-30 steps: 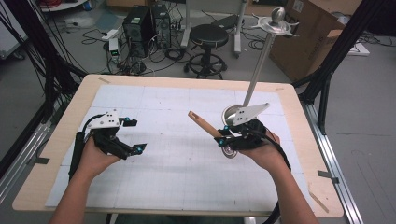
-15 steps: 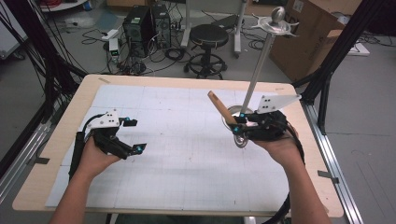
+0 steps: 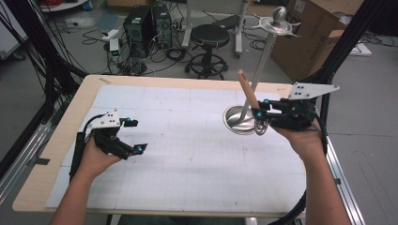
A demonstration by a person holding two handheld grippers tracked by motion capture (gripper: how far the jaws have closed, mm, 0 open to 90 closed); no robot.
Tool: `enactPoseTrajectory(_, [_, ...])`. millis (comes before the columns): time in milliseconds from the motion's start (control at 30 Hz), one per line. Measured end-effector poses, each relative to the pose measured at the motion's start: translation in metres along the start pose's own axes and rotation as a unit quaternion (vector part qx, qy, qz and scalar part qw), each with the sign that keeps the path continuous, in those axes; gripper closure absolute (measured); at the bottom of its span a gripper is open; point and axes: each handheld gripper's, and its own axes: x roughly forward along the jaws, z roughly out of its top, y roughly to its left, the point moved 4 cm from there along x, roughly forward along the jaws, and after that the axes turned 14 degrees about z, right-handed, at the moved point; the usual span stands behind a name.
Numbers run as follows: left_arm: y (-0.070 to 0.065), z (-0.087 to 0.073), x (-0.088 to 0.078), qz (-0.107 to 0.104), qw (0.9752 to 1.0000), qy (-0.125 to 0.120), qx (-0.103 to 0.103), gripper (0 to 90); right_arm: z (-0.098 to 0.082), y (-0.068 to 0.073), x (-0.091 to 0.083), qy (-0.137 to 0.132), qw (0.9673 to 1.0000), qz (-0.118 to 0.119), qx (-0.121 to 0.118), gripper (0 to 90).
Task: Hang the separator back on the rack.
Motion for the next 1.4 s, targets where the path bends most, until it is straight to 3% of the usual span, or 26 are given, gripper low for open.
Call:
enactPoseTrajectory(300, [0.001,0.000,-0.001,-0.001,1.0000,0.000,0.000,1.7,0.011,-0.007,-0.017,0.000,0.9998,-0.018,-0.006,68.9])
enactPoseTrajectory(633, [0.001,-0.001,0.002,-0.001,1.0000,0.001,-0.002,1.7,0.018,-0.010,-0.035,-0.026,0.9991,-0.031,-0.006,68.9])
enactPoseTrajectory(967, [0.000,0.001,0.001,-0.003,1.0000,-0.005,-0.001,1.7,0.035,-0.014,-0.054,-0.024,0.9980,-0.056,-0.017,68.9])
enactPoseTrajectory(1400, [-0.002,0.006,-0.002,-0.008,0.9998,-0.018,-0.002,1.7,0.035,-0.031,-0.078,-0.043,0.9947,-0.093,0.012,68.9])
